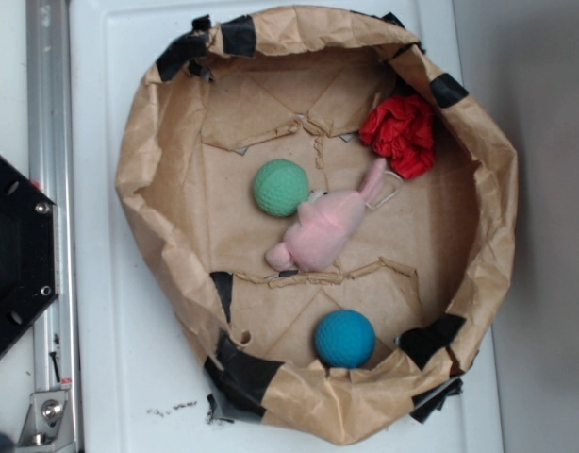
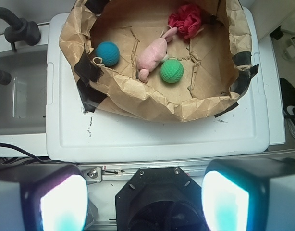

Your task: Grab the blue ball.

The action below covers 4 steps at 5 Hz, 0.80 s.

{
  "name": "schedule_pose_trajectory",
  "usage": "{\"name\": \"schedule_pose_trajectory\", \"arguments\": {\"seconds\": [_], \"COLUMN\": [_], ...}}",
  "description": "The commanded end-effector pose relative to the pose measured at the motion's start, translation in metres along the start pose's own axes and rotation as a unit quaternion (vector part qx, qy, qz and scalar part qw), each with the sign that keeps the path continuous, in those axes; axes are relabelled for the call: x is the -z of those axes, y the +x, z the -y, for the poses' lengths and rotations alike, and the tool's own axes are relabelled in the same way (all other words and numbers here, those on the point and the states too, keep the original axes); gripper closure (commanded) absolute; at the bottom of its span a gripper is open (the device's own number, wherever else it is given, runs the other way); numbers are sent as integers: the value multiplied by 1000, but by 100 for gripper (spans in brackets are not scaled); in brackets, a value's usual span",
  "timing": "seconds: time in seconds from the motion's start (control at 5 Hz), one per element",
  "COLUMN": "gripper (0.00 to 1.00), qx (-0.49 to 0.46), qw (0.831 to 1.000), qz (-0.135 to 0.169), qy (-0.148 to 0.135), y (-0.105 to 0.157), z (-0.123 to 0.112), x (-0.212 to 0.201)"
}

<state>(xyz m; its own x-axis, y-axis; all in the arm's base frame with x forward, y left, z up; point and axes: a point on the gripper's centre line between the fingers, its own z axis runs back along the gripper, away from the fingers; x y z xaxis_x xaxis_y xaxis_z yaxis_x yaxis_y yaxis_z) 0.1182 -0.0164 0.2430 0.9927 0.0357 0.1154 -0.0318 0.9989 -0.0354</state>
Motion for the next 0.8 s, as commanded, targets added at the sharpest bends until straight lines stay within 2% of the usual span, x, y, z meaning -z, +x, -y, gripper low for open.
{"name": "schedule_pose_trajectory", "arguments": {"seconds": [0.0,0.2,0.4,0.6], "gripper": [0,0,0,0], "qx": [0,103,158,169], "qw": [1000,993,983,982], "qz": [0,30,83,64], "qy": [0,49,38,49], "y": [0,39,80,106], "z": [0,-11,-15,-25], "x": [0,33,68,89]}}
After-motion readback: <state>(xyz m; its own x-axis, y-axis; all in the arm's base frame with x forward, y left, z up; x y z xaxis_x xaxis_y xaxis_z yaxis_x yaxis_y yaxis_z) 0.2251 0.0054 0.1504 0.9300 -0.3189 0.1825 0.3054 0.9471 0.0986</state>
